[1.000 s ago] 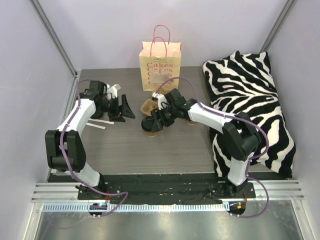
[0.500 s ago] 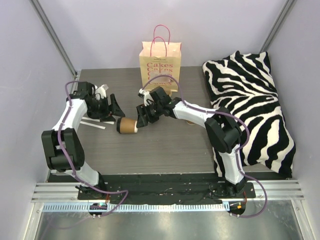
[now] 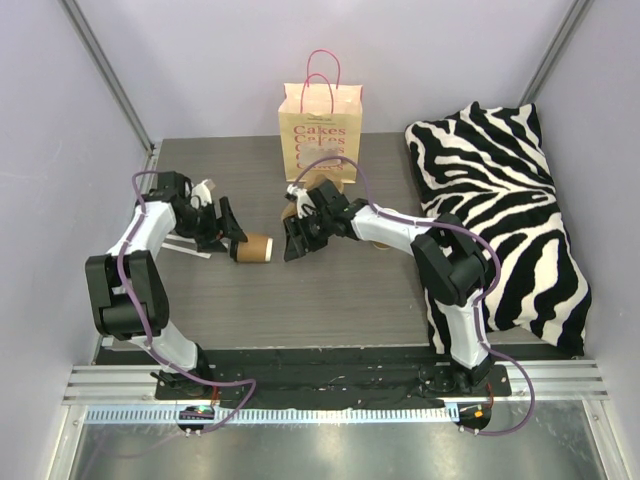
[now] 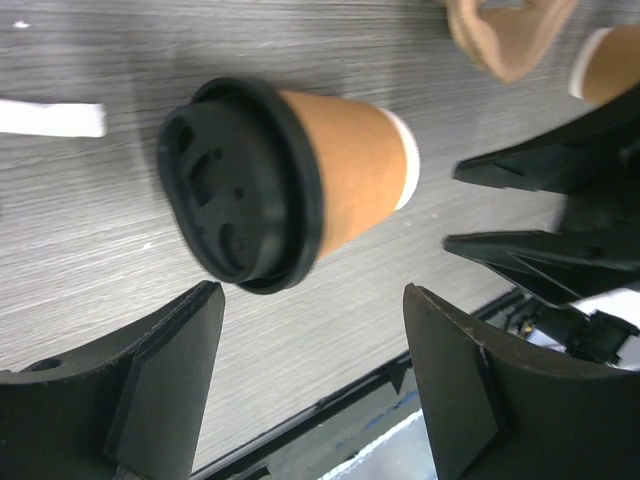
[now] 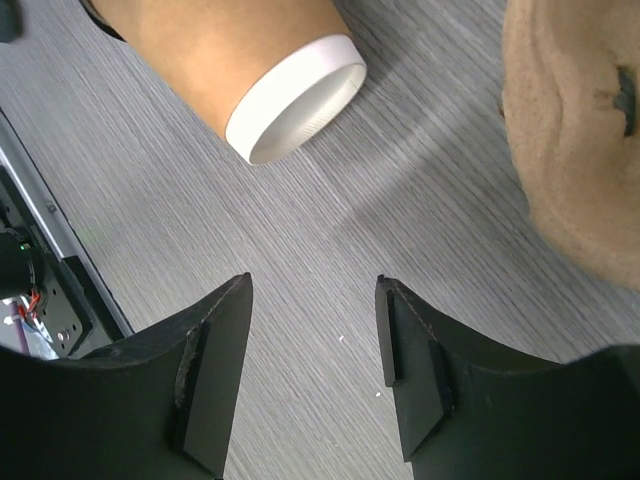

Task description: Pack the takeout coffee

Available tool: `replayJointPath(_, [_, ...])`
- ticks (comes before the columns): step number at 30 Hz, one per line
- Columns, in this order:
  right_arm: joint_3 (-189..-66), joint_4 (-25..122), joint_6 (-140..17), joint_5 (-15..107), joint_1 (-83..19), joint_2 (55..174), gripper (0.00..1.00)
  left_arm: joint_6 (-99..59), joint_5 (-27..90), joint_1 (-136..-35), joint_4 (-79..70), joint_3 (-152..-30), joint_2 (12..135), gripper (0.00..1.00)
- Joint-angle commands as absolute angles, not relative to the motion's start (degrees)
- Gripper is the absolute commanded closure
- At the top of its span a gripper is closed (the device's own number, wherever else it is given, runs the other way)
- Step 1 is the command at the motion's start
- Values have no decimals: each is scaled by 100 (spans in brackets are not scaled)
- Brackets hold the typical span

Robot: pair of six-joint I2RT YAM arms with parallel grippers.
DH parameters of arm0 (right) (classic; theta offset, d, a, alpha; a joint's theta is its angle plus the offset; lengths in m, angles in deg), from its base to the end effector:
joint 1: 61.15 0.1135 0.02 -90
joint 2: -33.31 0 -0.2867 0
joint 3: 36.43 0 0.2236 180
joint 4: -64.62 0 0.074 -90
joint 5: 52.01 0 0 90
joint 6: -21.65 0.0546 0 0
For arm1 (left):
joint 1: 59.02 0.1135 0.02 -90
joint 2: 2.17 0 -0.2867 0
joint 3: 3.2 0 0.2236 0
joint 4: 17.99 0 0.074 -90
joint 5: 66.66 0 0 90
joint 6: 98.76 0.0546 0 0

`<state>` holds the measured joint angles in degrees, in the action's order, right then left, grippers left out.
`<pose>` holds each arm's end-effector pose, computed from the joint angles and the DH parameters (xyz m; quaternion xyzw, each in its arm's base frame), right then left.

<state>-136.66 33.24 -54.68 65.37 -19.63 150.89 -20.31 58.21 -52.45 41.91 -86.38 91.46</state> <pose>0.3180 0.3151 0.2089 -0.2998 0.8625 0.3549 0.2009 0.2996 0.0031 0.2472 -0.0975 0.9364 -0.3020 0.1498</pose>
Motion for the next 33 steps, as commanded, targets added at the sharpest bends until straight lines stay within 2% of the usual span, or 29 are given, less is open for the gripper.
replayJointPath(1, [-14006,3648,-5403,6560,-1949,14879,40,-2072,5481,-5199,3889,-8539,9038,22])
replayJointPath(7, [-14410,3762,-5306,6551,-1949,15371,39,-2063,5366,-5313,3678,-8811,9433,18])
replayJointPath(18, [-14718,3886,-5148,6489,-1949,15882,42,-2186,5612,-5489,3283,-8856,9882,21])
replayJointPath(26, [-14499,3929,-5104,6559,-1949,15961,46,-2019,5385,-5752,3256,-8811,9557,35])
replayJointPath(33, [-14419,3965,-5095,6621,-1949,15847,46,-1747,4708,-6042,3440,-8952,9408,60])
